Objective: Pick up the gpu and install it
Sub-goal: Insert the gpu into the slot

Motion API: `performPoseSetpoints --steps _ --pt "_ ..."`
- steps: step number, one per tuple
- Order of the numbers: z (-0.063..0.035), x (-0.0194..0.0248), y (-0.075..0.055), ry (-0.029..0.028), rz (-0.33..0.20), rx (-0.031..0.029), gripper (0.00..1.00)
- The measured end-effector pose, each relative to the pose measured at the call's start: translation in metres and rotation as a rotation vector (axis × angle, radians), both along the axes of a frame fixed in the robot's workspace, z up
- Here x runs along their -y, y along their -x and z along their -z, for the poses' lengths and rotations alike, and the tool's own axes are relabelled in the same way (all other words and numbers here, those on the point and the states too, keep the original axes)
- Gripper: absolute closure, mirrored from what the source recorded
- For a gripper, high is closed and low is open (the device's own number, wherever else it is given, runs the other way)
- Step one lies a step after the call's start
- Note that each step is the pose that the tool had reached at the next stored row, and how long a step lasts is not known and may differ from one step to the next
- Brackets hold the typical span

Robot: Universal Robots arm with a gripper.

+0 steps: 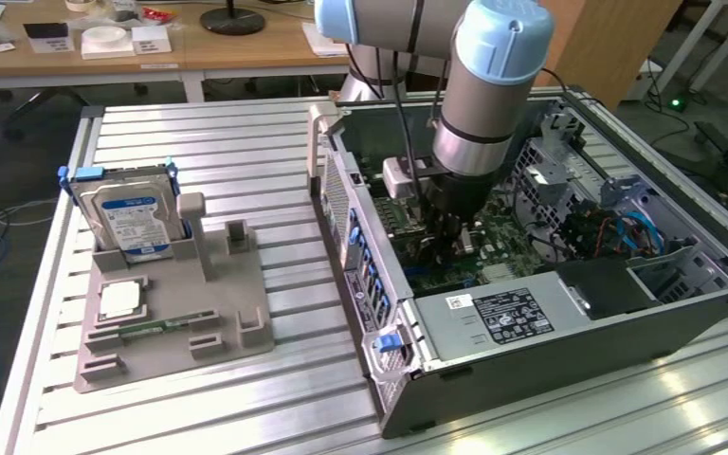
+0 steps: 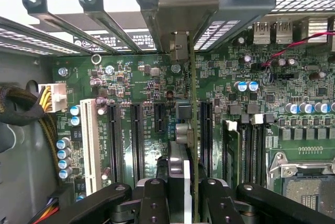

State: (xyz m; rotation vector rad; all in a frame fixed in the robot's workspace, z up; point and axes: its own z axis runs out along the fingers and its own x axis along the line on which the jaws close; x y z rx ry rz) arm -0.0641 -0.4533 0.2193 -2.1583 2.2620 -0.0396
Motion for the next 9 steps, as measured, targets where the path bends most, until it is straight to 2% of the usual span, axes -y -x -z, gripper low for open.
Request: performPoseSetpoints --steps 9 --pt "0.0022 0.0 0.0 0.0002 0.0 -0.0024 0.72"
